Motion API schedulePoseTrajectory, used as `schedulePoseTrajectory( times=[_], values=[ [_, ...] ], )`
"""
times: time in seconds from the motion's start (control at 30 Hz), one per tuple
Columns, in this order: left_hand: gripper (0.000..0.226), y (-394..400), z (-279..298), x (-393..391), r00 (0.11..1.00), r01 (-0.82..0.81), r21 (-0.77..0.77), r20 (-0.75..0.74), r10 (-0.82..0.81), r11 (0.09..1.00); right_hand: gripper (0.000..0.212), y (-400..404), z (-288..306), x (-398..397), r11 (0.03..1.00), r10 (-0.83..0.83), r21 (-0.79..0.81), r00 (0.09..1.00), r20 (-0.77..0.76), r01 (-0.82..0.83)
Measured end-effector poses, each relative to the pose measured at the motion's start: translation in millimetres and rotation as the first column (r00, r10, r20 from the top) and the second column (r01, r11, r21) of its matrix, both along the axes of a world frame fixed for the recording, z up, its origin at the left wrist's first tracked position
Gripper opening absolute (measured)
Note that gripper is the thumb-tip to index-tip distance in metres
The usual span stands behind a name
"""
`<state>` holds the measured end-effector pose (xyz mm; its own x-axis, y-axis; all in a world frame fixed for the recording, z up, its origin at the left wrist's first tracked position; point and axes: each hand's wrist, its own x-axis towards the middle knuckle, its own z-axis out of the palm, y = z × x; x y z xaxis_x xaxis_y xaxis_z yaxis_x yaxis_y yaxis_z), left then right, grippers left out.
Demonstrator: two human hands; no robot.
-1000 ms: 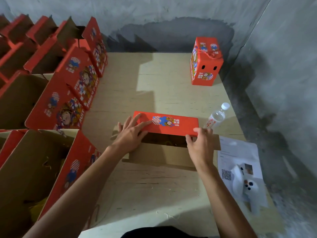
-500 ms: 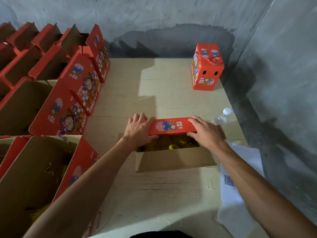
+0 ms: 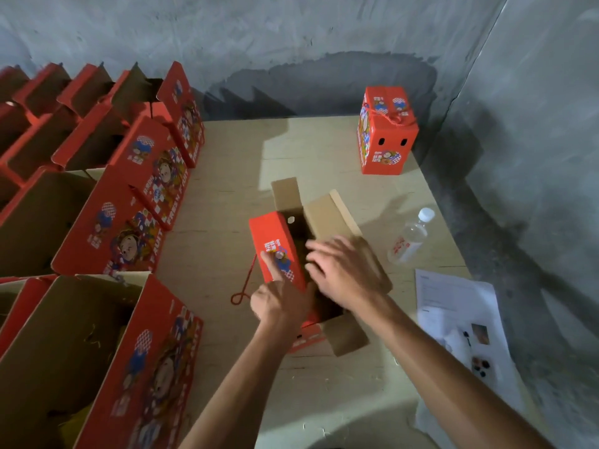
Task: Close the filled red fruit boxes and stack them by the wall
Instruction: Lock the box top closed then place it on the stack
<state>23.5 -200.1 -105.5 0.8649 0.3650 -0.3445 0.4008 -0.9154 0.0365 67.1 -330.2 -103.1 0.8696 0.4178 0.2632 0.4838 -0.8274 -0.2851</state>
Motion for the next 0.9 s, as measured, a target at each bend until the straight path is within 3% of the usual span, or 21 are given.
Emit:
schedulePoseTrajectory(
  times=[0.1,0.17,0.23,0.3,0.37,0.47,0.5,0.53,0.6,0.63,0.7,0.77,0.83,0.87,0.9],
  values=[
    [0.087,10,3,1,0.998,0.070,-0.068,0.009,-0.069,0.995,0.038,33,-12,-22,0.985,-0.104,0.098,0.936,-0.337,0.144],
    [0.077,24,1,-2,0.990,0.121,-0.201,0.092,-0.104,0.972,0.041,44,-17,-26,0.939,-0.214,0.170,0.896,-0.389,0.299],
    [0.078,36,-3,-6,0.994,0.078,-0.430,0.103,-0.037,0.899,0.046,55,-16,-31,0.908,-0.308,0.161,0.875,-0.374,0.388],
    [0.079,42,-10,-7,0.995,0.040,-0.656,0.093,0.028,0.754,0.050,65,-17,-31,0.867,-0.411,0.138,0.844,-0.344,0.479],
    [0.071,37,-16,-10,0.986,0.086,-0.833,0.150,0.072,0.547,0.049,66,-19,-28,0.844,-0.463,0.165,0.848,-0.258,0.511],
    [0.064,32,-22,-14,0.987,0.058,-0.990,0.076,0.141,0.127,0.042,53,-25,-14,0.872,-0.434,0.204,0.895,-0.099,0.445],
    [0.059,35,-21,-12,0.986,0.030,-0.996,0.042,0.162,0.078,0.039,47,-27,-8,0.891,-0.408,0.188,0.910,-0.067,0.413],
    [0.053,40,-19,-7,0.977,0.032,-0.995,0.052,0.207,0.096,0.036,43,-30,-4,0.908,-0.378,0.172,0.924,-0.051,0.381],
    [0.048,53,-8,8,0.896,0.083,-0.953,0.199,0.397,0.291,0.029,36,-36,0,0.937,-0.314,0.143,0.948,-0.051,0.318],
    [0.043,63,-1,18,0.807,0.086,-0.916,0.294,0.512,0.392,0.030,33,-37,1,0.949,-0.284,0.121,0.957,-0.062,0.290],
    [0.042,81,9,44,0.644,0.020,-0.863,0.398,0.654,0.505,0.036,29,-37,4,0.962,-0.244,0.108,0.966,-0.079,0.252],
    [0.057,93,9,68,0.676,-0.077,-0.844,0.347,0.650,0.531,0.044,23,-34,11,0.973,-0.192,0.113,0.977,-0.093,0.202],
    [0.055,95,3,83,0.722,-0.145,-0.853,0.255,0.643,0.501,0.042,16,-32,19,0.987,-0.106,0.105,0.987,-0.122,0.119],
    [0.048,92,0,85,0.723,-0.149,-0.829,0.281,0.632,0.539,0.039,14,-32,21,0.989,-0.073,0.119,0.988,-0.133,0.089],
    [0.038,87,-2,83,0.711,-0.093,-0.768,0.395,0.582,0.634,0.036,12,-32,22,0.988,-0.059,0.134,0.989,-0.138,0.077]
  ],
)
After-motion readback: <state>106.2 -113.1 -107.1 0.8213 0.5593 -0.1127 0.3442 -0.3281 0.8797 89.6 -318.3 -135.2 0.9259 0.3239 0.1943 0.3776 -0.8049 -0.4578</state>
